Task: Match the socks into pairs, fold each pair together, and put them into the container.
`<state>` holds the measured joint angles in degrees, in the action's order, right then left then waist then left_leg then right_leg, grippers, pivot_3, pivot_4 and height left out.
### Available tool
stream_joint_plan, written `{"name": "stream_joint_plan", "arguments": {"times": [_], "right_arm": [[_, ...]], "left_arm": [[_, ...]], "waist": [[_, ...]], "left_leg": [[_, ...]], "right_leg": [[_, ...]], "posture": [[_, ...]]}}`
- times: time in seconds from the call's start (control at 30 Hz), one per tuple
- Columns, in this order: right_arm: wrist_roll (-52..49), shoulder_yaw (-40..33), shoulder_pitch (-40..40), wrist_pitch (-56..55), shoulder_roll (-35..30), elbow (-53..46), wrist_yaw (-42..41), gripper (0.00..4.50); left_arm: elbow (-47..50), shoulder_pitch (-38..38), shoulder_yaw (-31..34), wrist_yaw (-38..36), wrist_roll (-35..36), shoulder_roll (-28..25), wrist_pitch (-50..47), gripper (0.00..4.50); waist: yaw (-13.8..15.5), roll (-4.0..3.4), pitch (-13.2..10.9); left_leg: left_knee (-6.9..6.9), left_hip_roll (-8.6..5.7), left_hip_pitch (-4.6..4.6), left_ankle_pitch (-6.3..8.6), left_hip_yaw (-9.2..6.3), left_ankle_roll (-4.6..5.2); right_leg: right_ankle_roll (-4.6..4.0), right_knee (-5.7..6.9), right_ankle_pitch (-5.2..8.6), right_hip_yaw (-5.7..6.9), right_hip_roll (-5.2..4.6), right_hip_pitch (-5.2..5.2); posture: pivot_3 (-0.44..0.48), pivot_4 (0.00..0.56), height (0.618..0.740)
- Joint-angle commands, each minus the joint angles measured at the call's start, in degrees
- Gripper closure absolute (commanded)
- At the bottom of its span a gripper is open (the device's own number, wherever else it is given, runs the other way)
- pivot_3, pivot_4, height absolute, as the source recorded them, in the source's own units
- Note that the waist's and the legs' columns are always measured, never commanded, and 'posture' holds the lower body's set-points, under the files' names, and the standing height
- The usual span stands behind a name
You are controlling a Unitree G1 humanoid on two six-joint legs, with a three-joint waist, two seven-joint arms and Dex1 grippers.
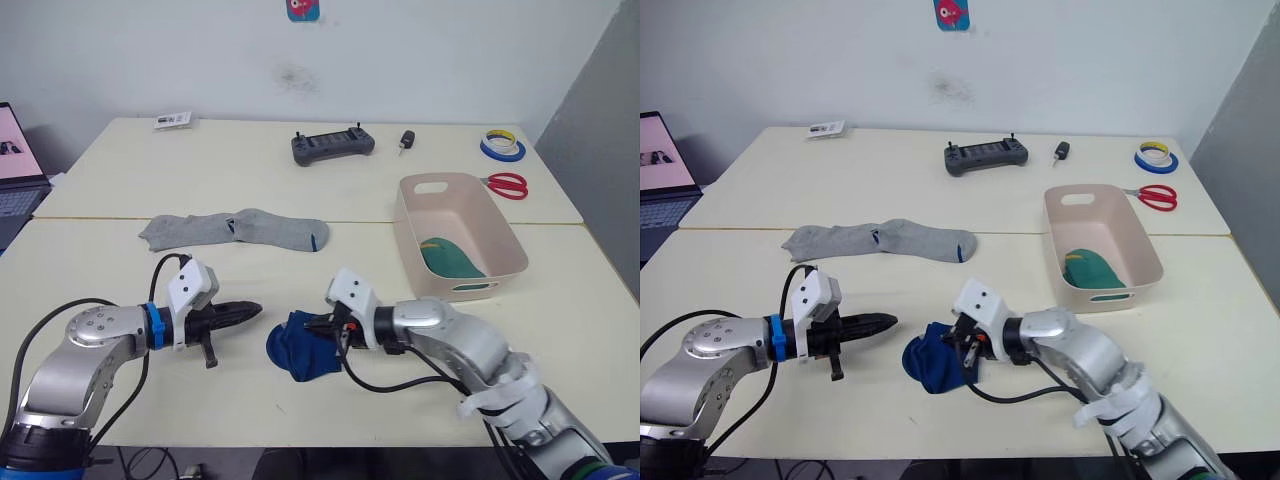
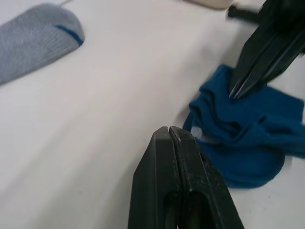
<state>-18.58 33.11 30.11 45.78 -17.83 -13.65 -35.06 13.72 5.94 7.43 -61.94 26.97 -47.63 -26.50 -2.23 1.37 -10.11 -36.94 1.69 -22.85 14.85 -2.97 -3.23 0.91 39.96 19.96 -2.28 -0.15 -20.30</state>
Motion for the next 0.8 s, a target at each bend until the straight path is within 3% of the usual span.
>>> {"name": "stream_joint_plan", "arguments": {"times": [0.03, 0.2, 0.4, 0.8], "right_arm": [[2.21, 1.02, 0.65, -2.86, 1.19, 0.98, -1.46, 4.48], [2.23, -0.56, -1.42, -3.27, -0.41, -3.17, -3.09, 4.48], [-2.55, -4.94, -4.83, 1.54, -8.41, -13.79, -7.68, 4.48], [3.05, -0.98, -9.42, -0.87, -10.1, -11.89, -7.33, 4.48]], "left_arm": [[3.74, 1.44, -1.73, -0.57, 1.03, 0.09, -0.22, 4.5], [5.86, 2.94, -6.25, -0.13, 0.09, 2.64, 0.85, 4.5], [4.3, 2.7, -9.43, -2.13, -1.59, 3.27, 4.25, 4.5], [-4.4, 0.46, -16.84, -4.78, -14.21, -0.79, 13.57, 4.5]], "waist": [[0.02, 0.0, 0.0], [0.32, 0.0, 0.0], [0.4, 0.0, 0.0], [0.38, -0.01, -0.01]], "left_leg": [[0.0, 0.0, 0.0, 0.0, 0.01, 0.0], [-0.01, 0.0, -0.02, 0.0, 0.01, 0.0], [-0.01, 0.0, -0.02, 0.0, -0.01, 0.0], [0.0, -0.01, -0.01, 0.0, 0.0, 0.01]], "right_leg": [[0.0, 0.0, 0.0, -0.01, 0.0, 0.0], [0.0, -0.01, 0.0, -0.01, -0.01, 0.0], [0.0, -0.02, 0.0, 0.01, -0.01, 0.02], [0.0, -0.02, 0.0, -0.02, 0.03, 0.01]], "posture": [[0.0, 0.15, 0.74], [0.0, 0.15, 0.74], [0.0, 0.15, 0.74], [0.0, 0.15, 0.74]]}}
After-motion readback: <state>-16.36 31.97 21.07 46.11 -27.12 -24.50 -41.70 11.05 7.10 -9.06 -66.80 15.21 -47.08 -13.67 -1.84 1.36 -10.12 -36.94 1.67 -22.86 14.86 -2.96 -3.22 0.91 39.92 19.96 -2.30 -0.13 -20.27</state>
